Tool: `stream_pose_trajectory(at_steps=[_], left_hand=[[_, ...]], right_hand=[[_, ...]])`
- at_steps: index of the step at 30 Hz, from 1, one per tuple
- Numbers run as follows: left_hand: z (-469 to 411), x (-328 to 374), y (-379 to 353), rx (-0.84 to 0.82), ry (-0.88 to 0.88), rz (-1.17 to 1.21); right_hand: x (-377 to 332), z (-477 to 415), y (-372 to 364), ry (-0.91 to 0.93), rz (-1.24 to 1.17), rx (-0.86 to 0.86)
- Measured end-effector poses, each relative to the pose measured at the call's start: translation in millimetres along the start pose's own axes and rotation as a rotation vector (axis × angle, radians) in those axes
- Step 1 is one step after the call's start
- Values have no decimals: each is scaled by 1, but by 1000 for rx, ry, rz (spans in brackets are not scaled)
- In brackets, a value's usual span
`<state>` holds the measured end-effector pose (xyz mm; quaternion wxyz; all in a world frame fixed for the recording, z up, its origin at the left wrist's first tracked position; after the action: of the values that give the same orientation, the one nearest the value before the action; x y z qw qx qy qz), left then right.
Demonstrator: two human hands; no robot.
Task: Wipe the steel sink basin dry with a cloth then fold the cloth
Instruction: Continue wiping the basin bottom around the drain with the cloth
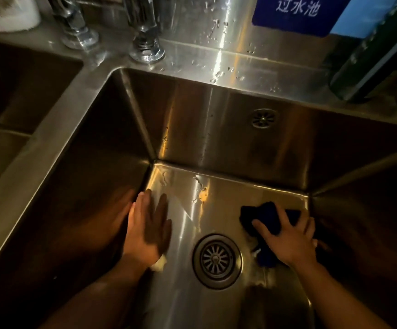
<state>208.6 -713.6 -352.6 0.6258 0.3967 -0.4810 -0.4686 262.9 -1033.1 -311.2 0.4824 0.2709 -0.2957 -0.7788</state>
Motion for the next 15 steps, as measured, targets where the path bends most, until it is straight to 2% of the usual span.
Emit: stream_pose_trajectory(at_steps=[2, 7, 15], left_hand=[[3, -2, -4, -34, -26, -4], [7, -4, -13, -72, -50, -84], [6, -7, -19, -30, -88, -23]], right_hand=[[-9, -9, -9, -51, -31, -31], [-33, -17, -38, -143, 26, 230], [-105, -20, -64, -245, -120, 364]])
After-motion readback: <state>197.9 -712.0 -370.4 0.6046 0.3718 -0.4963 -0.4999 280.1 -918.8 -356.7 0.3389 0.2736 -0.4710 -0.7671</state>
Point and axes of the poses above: each hand's wrist, its own z-axis away from the middle knuckle, its own y-axis out of the back of the hand, x = y × z, the point moved 1 cm from there along -z, towards the middle knuckle, and after that the axes turned 9 degrees about -x, right-handed, at the moved point
